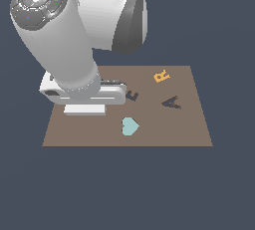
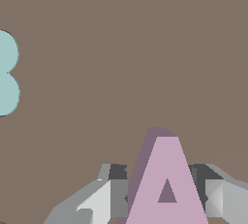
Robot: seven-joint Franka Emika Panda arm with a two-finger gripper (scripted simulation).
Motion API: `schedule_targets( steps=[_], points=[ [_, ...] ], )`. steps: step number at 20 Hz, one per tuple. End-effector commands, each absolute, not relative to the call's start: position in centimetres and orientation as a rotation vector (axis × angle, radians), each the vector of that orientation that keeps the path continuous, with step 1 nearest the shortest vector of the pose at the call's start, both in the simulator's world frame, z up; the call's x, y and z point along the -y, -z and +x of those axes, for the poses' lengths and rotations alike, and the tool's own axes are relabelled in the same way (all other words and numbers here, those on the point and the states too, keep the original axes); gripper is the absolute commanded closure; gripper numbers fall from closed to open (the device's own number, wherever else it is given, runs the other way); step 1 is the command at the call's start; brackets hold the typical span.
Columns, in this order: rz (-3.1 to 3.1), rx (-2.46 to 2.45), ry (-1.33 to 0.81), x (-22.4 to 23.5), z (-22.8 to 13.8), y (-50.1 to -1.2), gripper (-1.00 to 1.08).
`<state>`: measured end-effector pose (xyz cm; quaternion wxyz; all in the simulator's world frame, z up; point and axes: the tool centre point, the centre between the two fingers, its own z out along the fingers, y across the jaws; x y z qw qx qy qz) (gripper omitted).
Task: Insert a designated object into the corresponding slot on a board.
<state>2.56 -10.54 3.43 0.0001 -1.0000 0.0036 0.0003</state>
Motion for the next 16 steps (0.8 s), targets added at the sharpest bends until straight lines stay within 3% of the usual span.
schedule_targets(
  steps=[1,16],
  points=[
    [-3.139,-0.129,0.0,9.5,1.5,-3.5,1.08],
    [-3.016,-0.875,0.001,1.5,-2.8,-3.7,1.08]
  ],
)
